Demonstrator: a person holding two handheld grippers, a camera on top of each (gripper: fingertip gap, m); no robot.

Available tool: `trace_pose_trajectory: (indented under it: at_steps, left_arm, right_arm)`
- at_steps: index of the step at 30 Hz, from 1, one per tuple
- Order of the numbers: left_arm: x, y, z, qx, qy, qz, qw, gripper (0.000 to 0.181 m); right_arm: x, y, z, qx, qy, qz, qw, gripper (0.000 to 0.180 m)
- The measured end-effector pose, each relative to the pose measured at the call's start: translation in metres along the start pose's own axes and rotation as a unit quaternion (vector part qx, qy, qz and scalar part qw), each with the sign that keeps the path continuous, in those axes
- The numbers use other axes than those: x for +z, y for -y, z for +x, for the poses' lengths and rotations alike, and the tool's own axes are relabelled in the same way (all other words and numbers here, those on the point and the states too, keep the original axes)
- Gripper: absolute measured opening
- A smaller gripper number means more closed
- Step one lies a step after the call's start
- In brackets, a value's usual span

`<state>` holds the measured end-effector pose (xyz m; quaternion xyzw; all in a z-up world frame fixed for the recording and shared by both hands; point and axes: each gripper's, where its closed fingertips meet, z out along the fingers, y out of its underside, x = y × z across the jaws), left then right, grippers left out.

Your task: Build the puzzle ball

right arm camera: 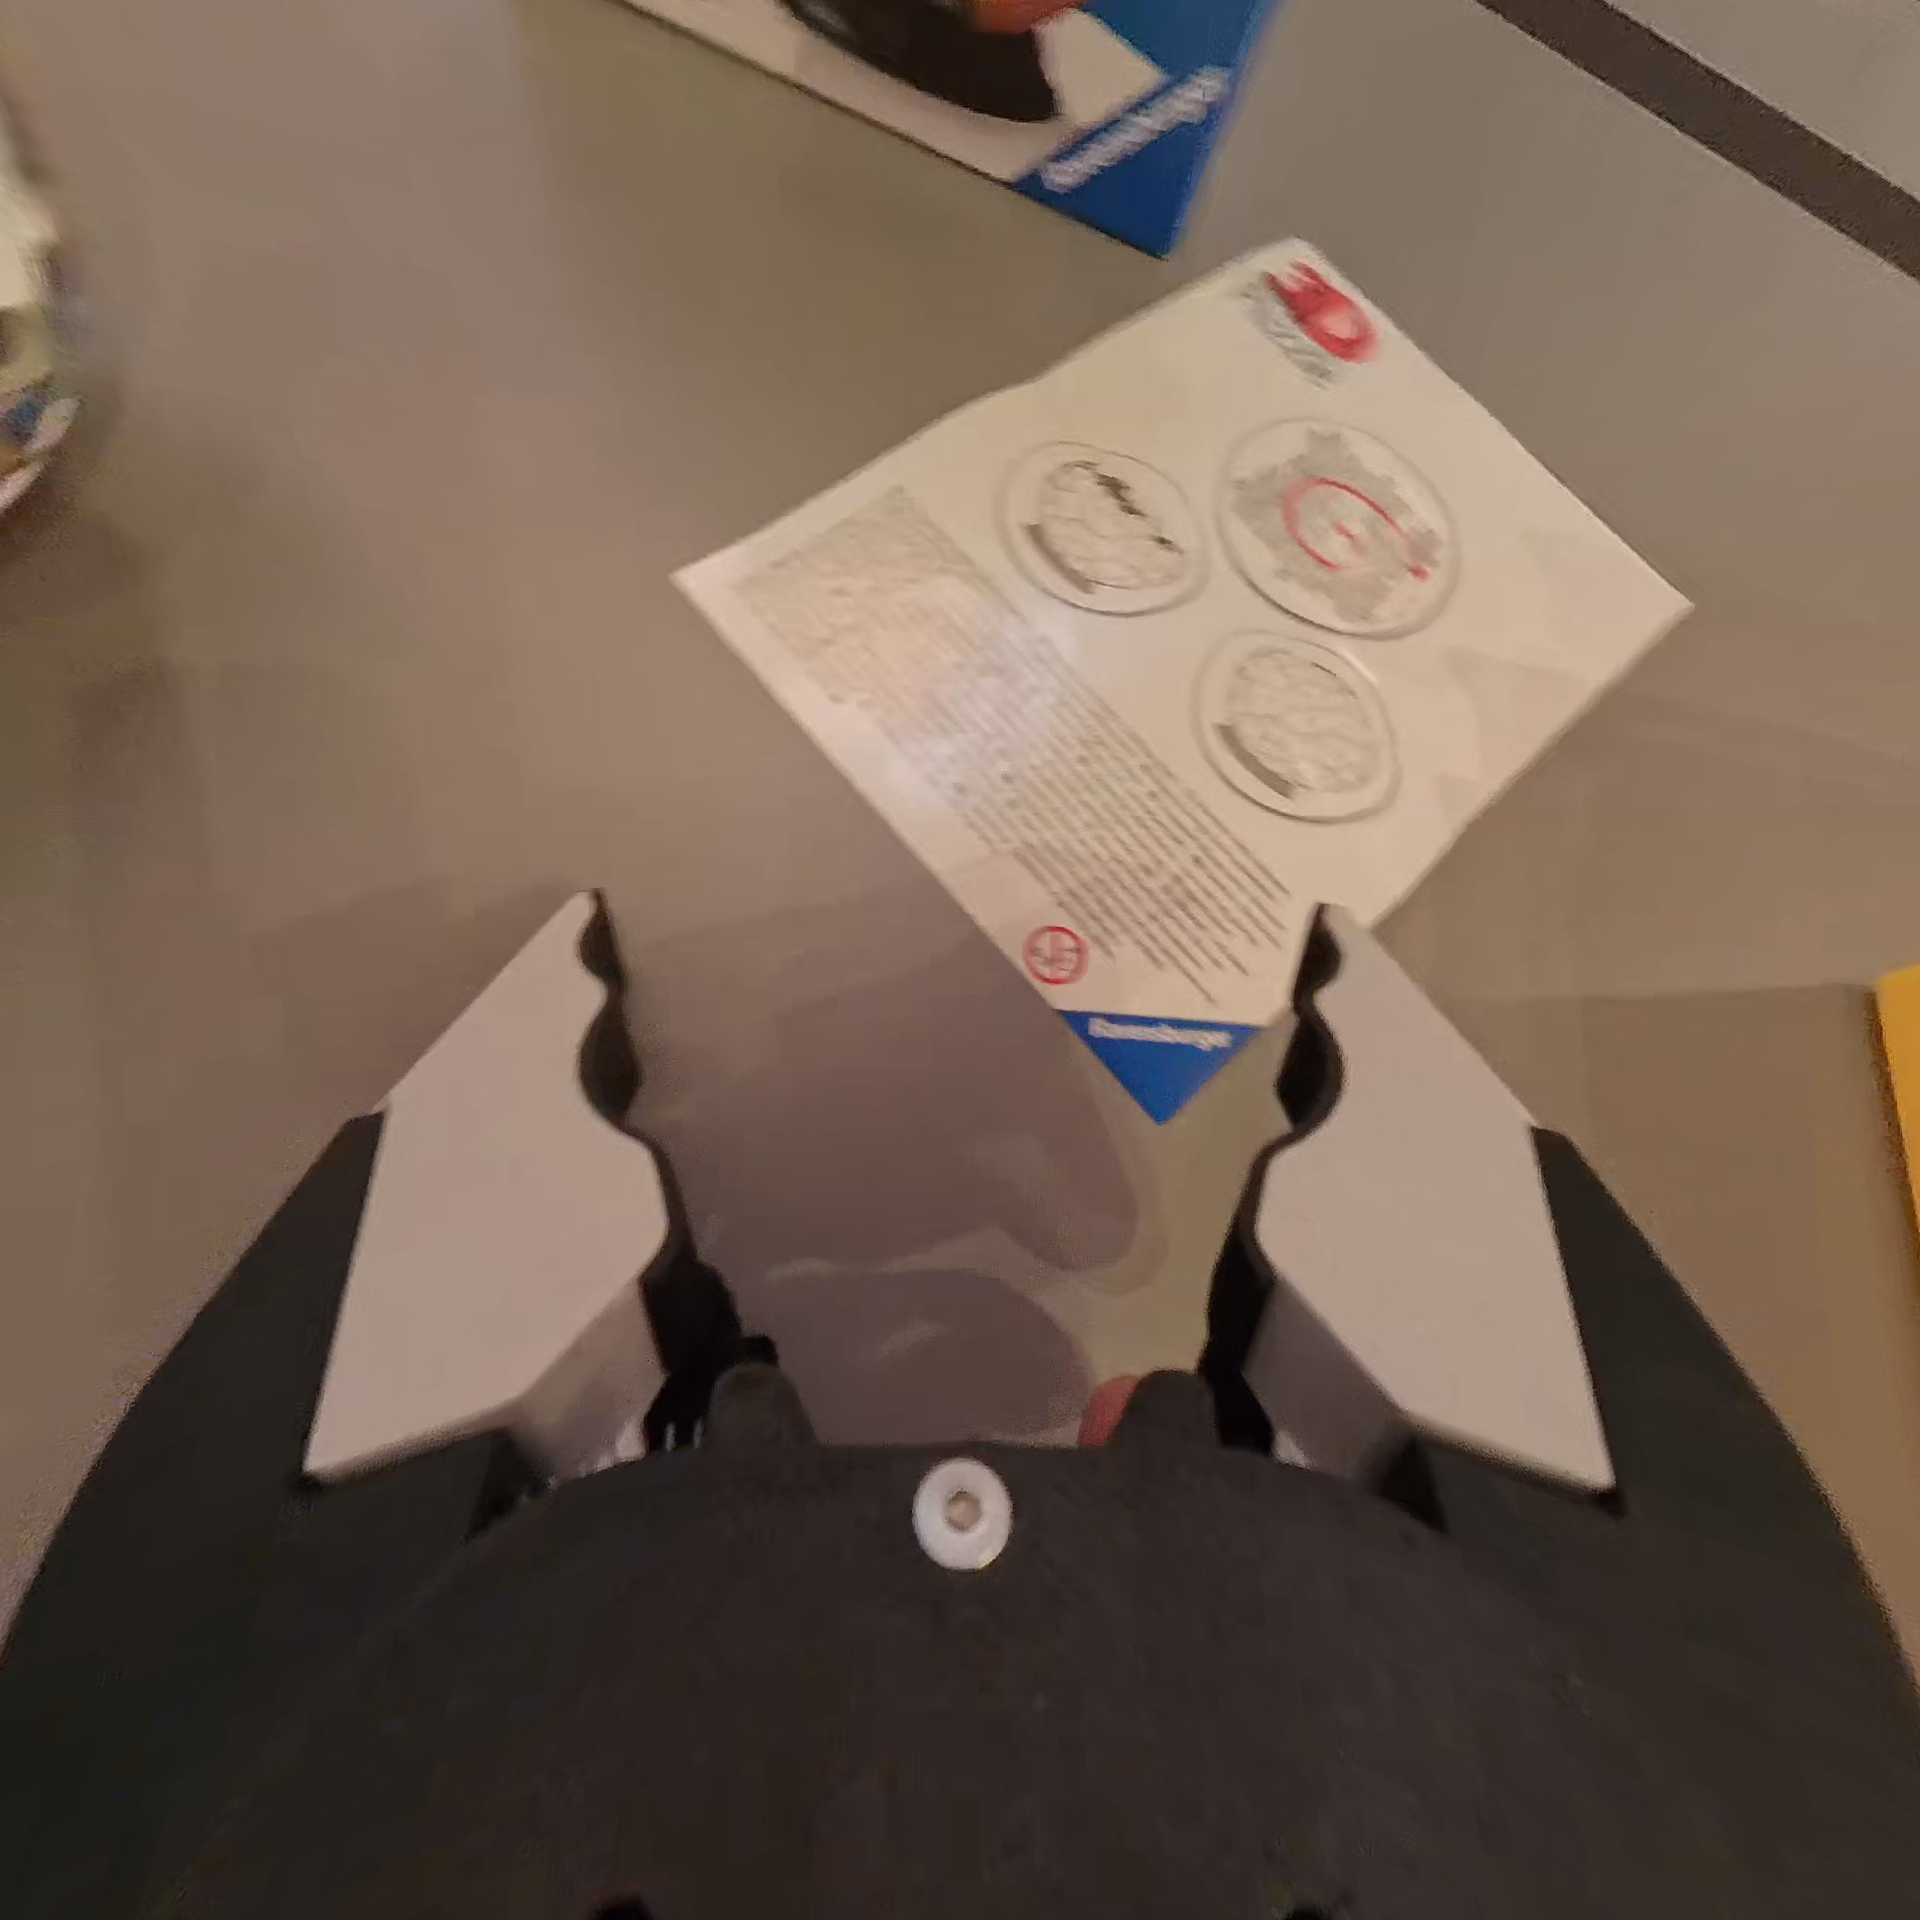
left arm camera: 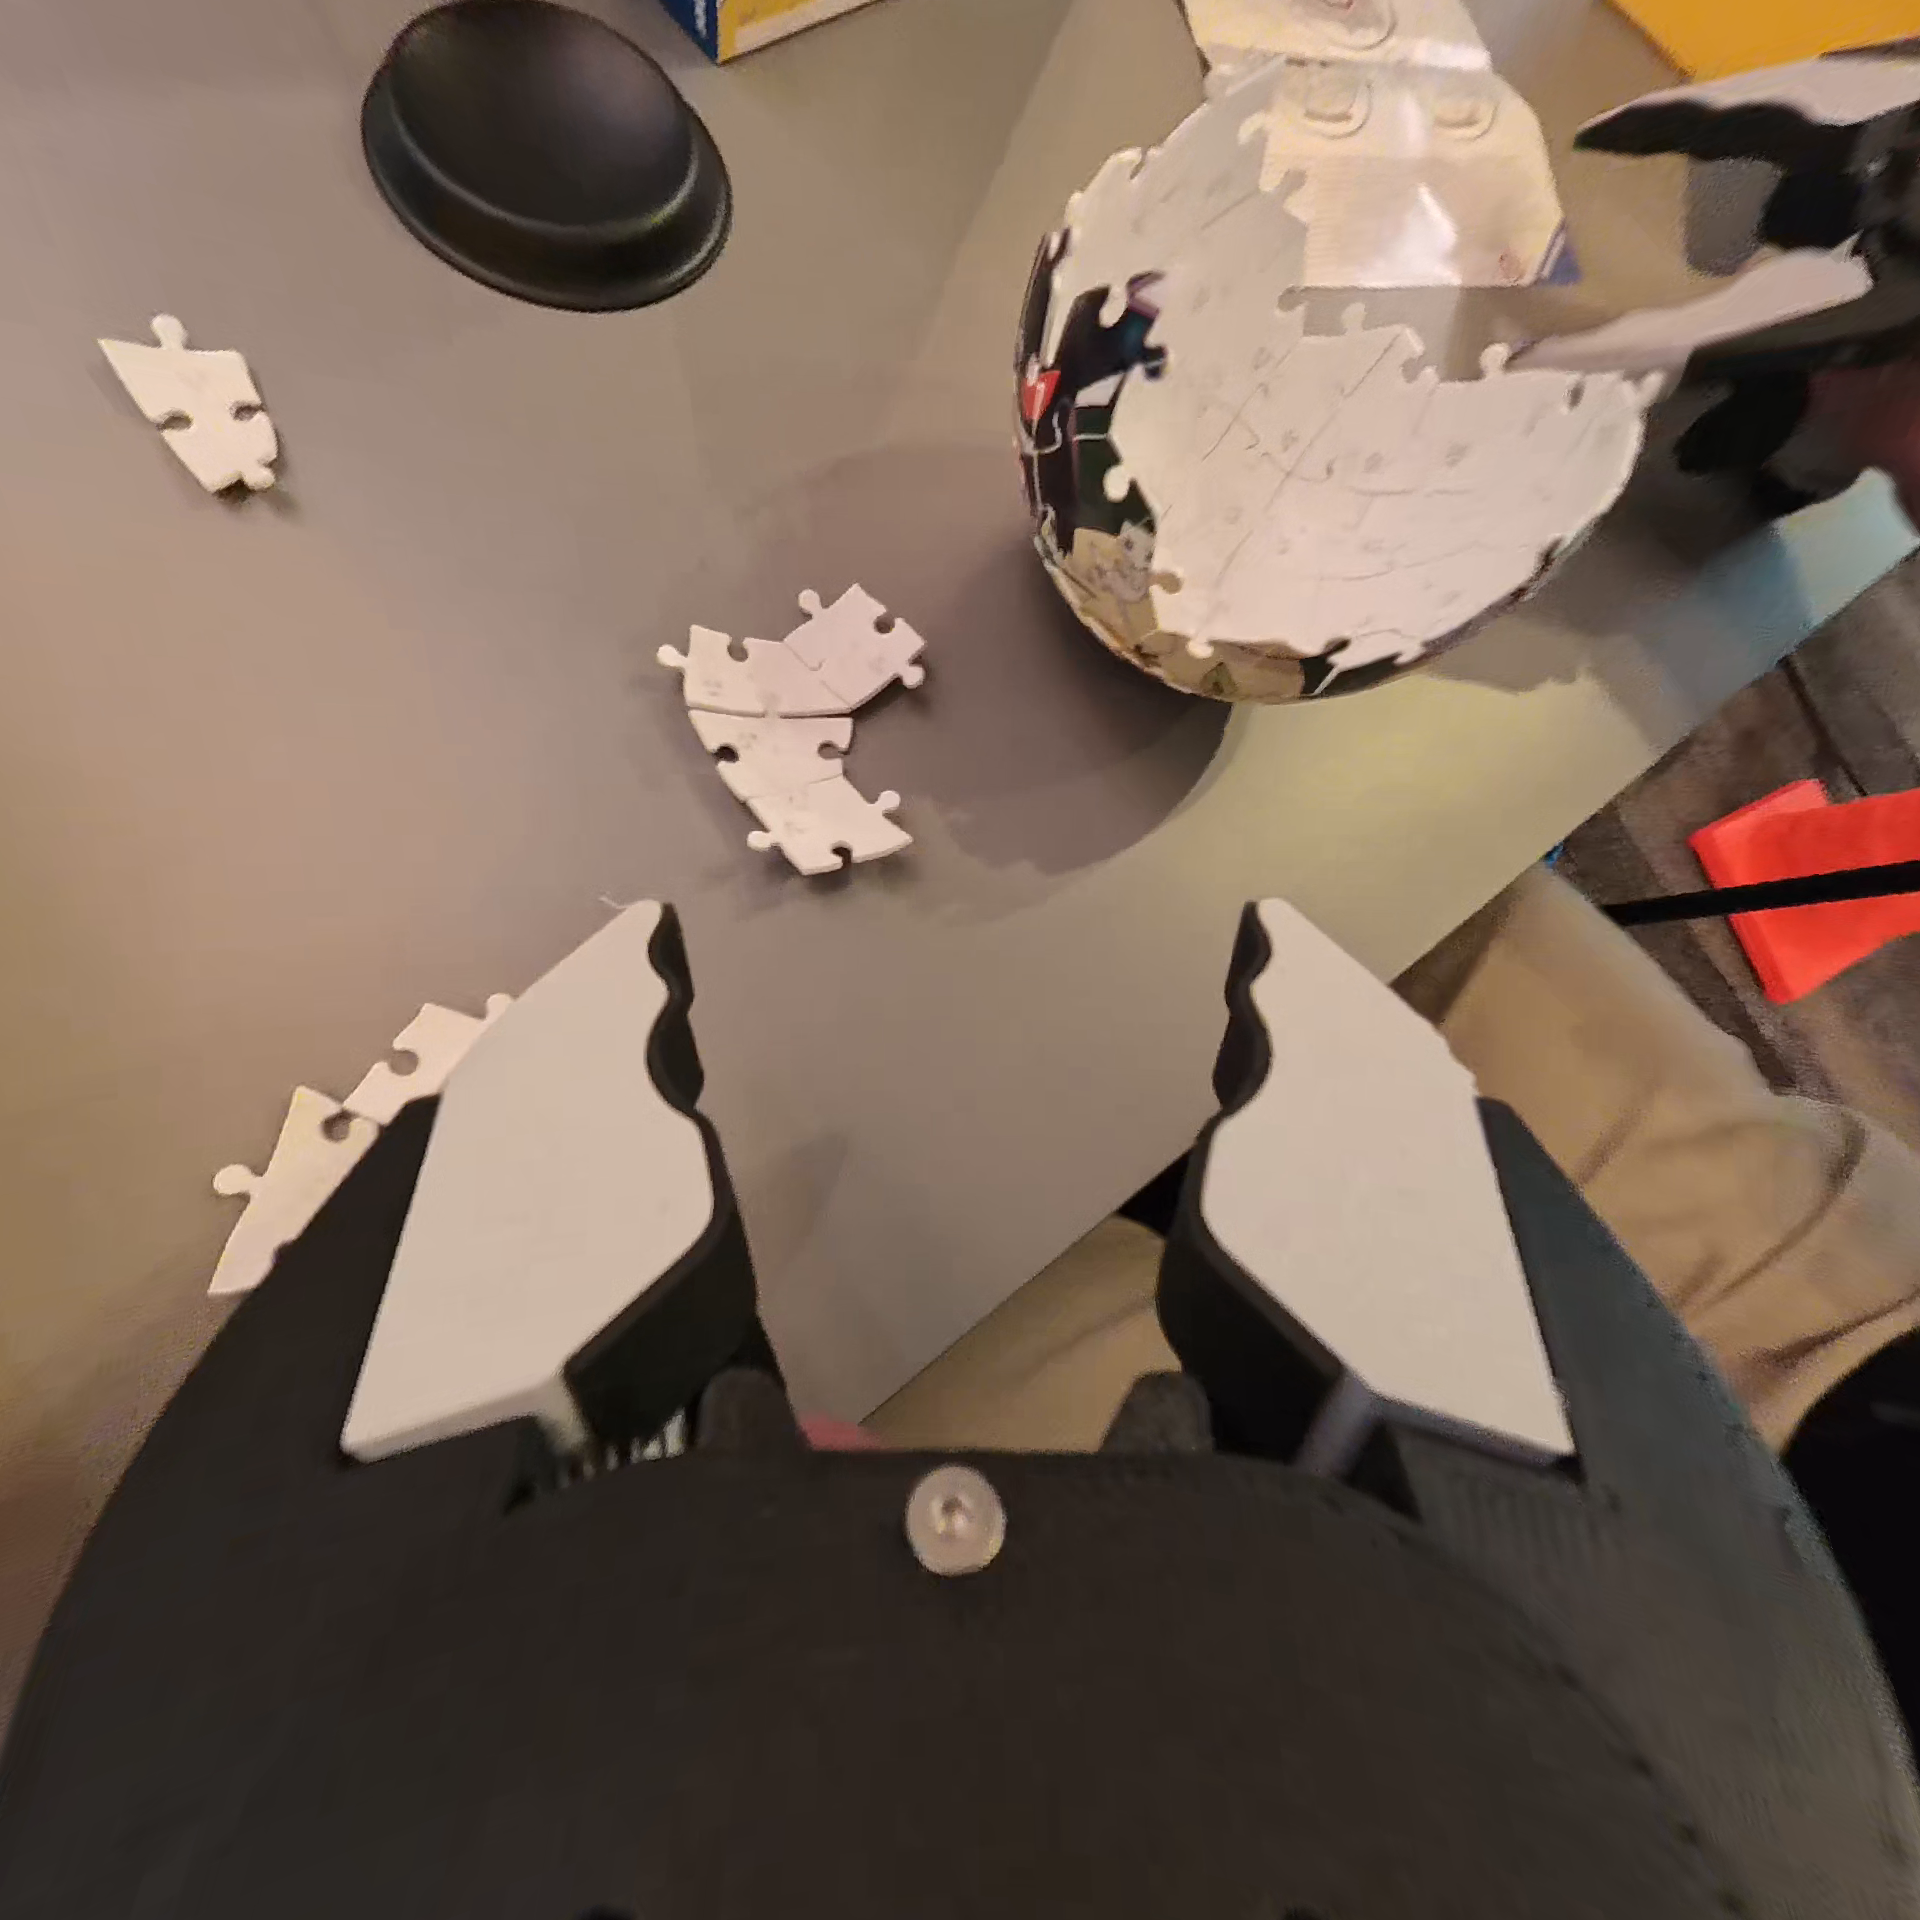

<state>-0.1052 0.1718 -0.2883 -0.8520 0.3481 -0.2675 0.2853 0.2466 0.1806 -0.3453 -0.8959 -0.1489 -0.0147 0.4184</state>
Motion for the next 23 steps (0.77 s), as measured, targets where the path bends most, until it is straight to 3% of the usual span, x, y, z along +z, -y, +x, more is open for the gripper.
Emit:
trace_pose_trajectory:
  at_steps: [1,3,4,11,12,13,15,16,18,20,22,23]
  left_arm:
    - [0.002,-0.001,-0.003,0.002,0.013,-0.003,1.0,0.098]
    - [0.005,0.002,-0.002,-0.003,0.024,0.004,1.0,0.097]
    - [0.006,0.004,0.0,-0.005,0.029,0.007,1.0,0.098]
    - [0.011,0.026,0.009,-0.028,0.055,0.008,0.998,0.091]
    - [0.013,0.027,0.012,-0.018,0.052,0.001,0.999,0.099]
    - [0.014,0.032,0.012,-0.007,0.063,0.005,0.998,0.095]
    - [0.01,0.052,0.001,0.009,0.142,0.036,0.989,0.053]
    - [0.004,0.066,-0.003,0.042,0.187,0.051,0.98,0.043]
    - [-0.008,0.094,0.008,0.093,0.225,0.072,0.967,0.04]
    - [-0.015,0.117,0.053,0.141,0.161,0.088,0.973,0.037]
    - [-0.025,0.133,0.129,0.195,0.042,0.107,0.974,0.067]
    - [-0.029,0.136,0.165,0.216,-0.001,0.109,0.97,0.067]
  right_arm:
    - [0.002,-0.003,0.0,0.017,0.014,-0.009,1.0,0.121]
    - [0.005,-0.01,-0.007,0.043,0.075,-0.034,0.996,0.129]
    - [0.007,-0.011,-0.006,0.043,0.078,-0.042,0.995,0.158]
    - [0.01,-0.014,-0.001,0.038,0.062,-0.051,0.996,0.16]
    - [0.01,-0.014,-0.001,0.038,0.062,-0.051,0.996,0.16]
    - [0.01,-0.014,-0.001,0.039,0.062,-0.051,0.996,0.16]
    - [0.01,-0.014,-0.001,0.039,0.062,-0.051,0.996,0.16]
    - [0.01,-0.014,-0.001,0.039,0.062,-0.051,0.996,0.16]
    - [0.01,-0.013,-0.001,0.039,0.062,-0.051,0.996,0.16]
    - [0.01,-0.013,-0.001,0.039,0.062,-0.051,0.996,0.16]
    - [0.01,-0.013,-0.001,0.038,0.062,-0.051,0.996,0.16]
    - [0.01,-0.013,-0.001,0.039,0.062,-0.051,0.996,0.16]
